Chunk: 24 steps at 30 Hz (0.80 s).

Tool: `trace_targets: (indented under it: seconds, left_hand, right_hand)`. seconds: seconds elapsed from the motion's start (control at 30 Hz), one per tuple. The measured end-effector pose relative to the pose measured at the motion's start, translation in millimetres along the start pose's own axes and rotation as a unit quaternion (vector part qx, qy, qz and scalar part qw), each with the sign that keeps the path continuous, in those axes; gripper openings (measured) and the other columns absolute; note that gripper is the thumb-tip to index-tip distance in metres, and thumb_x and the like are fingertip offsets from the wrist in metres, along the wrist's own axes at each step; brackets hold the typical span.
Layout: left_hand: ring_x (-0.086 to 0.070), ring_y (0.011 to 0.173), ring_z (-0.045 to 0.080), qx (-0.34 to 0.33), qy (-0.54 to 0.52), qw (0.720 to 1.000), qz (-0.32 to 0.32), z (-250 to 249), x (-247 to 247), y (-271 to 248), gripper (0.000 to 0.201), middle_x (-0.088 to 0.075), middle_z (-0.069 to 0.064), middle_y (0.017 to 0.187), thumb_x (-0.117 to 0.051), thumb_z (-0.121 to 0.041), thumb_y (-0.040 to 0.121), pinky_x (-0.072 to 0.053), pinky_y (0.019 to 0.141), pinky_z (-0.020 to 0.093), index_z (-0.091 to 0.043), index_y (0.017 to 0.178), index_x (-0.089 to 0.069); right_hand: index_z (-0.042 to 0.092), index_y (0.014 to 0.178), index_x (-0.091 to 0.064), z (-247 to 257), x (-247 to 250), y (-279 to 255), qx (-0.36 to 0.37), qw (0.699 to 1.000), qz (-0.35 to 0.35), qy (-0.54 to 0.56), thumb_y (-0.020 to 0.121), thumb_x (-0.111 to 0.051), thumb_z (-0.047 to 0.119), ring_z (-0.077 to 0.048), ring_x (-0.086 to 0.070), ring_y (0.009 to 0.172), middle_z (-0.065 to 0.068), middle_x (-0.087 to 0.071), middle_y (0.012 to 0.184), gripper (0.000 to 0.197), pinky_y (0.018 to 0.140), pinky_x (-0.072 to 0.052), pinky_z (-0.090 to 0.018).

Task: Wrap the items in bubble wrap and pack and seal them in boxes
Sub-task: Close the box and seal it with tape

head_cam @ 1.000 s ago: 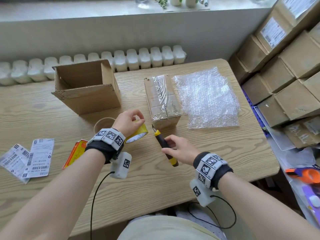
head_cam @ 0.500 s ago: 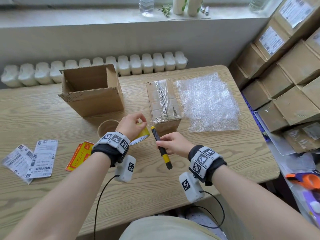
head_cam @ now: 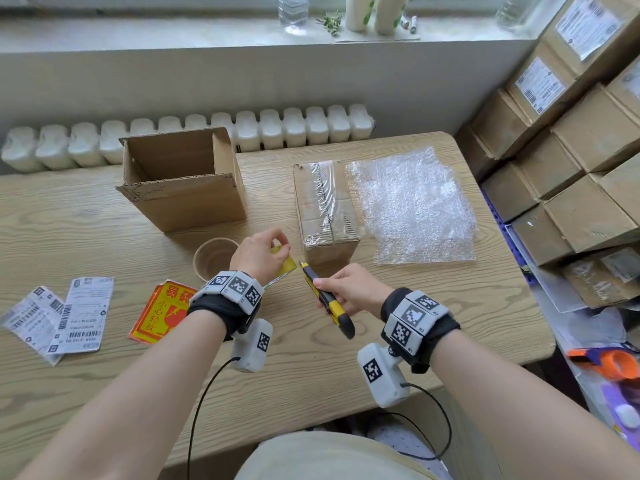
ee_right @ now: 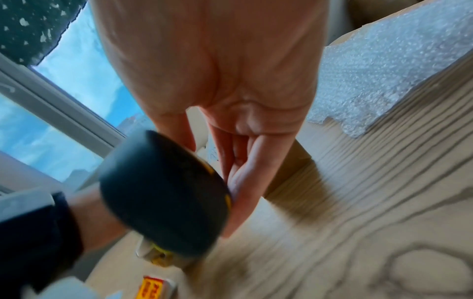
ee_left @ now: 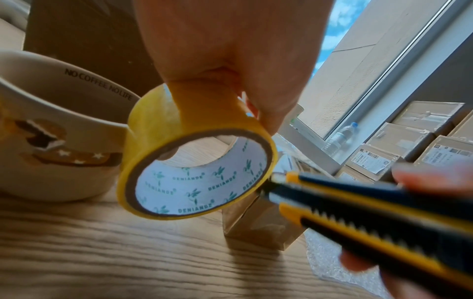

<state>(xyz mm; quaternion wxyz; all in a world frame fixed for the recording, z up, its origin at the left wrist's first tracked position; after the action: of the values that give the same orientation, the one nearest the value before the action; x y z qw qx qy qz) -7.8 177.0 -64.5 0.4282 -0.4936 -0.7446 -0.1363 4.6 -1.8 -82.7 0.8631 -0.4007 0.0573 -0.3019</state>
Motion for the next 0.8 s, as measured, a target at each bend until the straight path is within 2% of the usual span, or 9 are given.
trace_targets:
  seconds: [0.07,0.13,0.2,0.27,0.37,0.5,0.67,0.8]
  left_hand:
    - [-0.05,0.074,0.02,0.009,-0.004,1.0,0.003,1,-2,-1,0.008,-0.048,-0.006,0.07,-0.057,-0.032,0.088,-0.04,0.064,0.03,-0.028,0.082,-0.057]
    - [-0.053,0.077,0.023,0.014,-0.017,1.0,0.01,3,-5,-3,0.008,-0.05,-0.005,0.072,-0.057,-0.034,0.088,-0.045,0.068,0.033,-0.028,0.082,-0.057]
    - [-0.054,0.083,0.025,0.017,-0.035,0.999,0.011,4,-8,-5,0.007,-0.054,-0.001,0.077,-0.057,-0.034,0.087,-0.047,0.075,0.036,-0.029,0.082,-0.056]
    - [-0.054,0.088,0.026,0.026,-0.05,0.998,0.009,6,-11,-7,0.007,-0.058,0.003,0.083,-0.058,-0.033,0.087,-0.048,0.078,0.038,-0.029,0.081,-0.055]
    - [-0.054,0.096,0.027,0.058,-0.055,0.997,-0.003,12,-15,-8,0.007,-0.061,0.004,0.088,-0.057,-0.032,0.086,-0.047,0.08,0.038,-0.029,0.081,-0.055]
    - [-0.054,0.099,0.029,0.079,-0.043,0.996,-0.015,10,-18,-9,0.008,-0.058,0.003,0.083,-0.057,-0.029,0.088,-0.045,0.082,0.036,-0.021,0.087,-0.058]
    - [-0.055,0.096,0.029,0.091,-0.045,0.995,-0.006,7,-22,-11,0.008,-0.062,0.006,0.09,-0.056,-0.03,0.09,-0.046,0.085,0.038,-0.021,0.089,-0.056]
    - [-0.054,0.096,0.025,0.087,-0.047,0.995,-0.015,8,-16,-12,0.009,-0.057,0.004,0.088,-0.058,-0.028,0.09,-0.04,0.082,0.032,-0.02,0.089,-0.059]
  right_hand:
    - [-0.007,0.093,-0.066,-16,1,2,-0.01,0.998,-0.007,-0.056,0.093,-0.059,0.029,-0.019,-0.062,0.065,-0.015,-0.064,0.081,0.037,0.054,-0.054,-0.026]
    - [-0.005,0.094,-0.067,-30,5,6,-0.007,0.992,-0.018,-0.128,0.09,-0.062,0.033,-0.02,-0.062,0.066,-0.01,-0.064,0.076,0.038,0.062,-0.056,-0.032]
    - [0.003,0.097,-0.068,-40,11,11,-0.002,0.974,-0.039,-0.223,0.087,-0.063,0.038,-0.021,-0.066,0.079,-0.007,-0.069,0.086,0.036,0.076,-0.056,-0.038]
    - [0.01,0.105,-0.063,-47,18,14,-0.006,0.943,-0.07,-0.326,0.088,-0.061,0.041,-0.023,-0.063,0.092,-0.007,-0.068,0.099,0.036,0.083,-0.052,-0.038]
    - [0.01,0.112,-0.053,-55,24,20,-0.007,0.899,-0.1,-0.427,0.09,-0.057,0.037,-0.029,-0.058,0.103,-0.01,-0.06,0.111,0.035,0.085,-0.048,-0.038]
    - [0.008,0.116,-0.047,-56,27,24,0.016,0.859,-0.131,-0.495,0.09,-0.055,0.021,-0.03,-0.053,0.113,-0.011,-0.054,0.118,0.03,0.086,-0.045,-0.039]
    - [0.008,0.121,-0.044,-63,31,30,0.035,0.838,-0.126,-0.529,0.089,-0.054,0.011,-0.027,-0.048,0.117,-0.009,-0.048,0.123,0.034,0.085,-0.046,-0.04]
    - [0.009,0.121,-0.045,-67,34,32,0.046,0.827,-0.127,-0.546,0.087,-0.053,0.003,-0.026,-0.047,0.117,-0.008,-0.046,0.124,0.036,0.083,-0.047,-0.039]
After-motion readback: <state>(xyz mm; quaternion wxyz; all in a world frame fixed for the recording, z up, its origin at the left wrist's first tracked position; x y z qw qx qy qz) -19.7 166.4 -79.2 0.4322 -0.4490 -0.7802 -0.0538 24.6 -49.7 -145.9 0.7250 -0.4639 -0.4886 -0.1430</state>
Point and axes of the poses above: each hand's wrist, its own y-axis towards the middle knuckle, its own x-axis out of the back of the hand, z = x × y, the point moved 10 cm from there along y, towards the middle knuckle
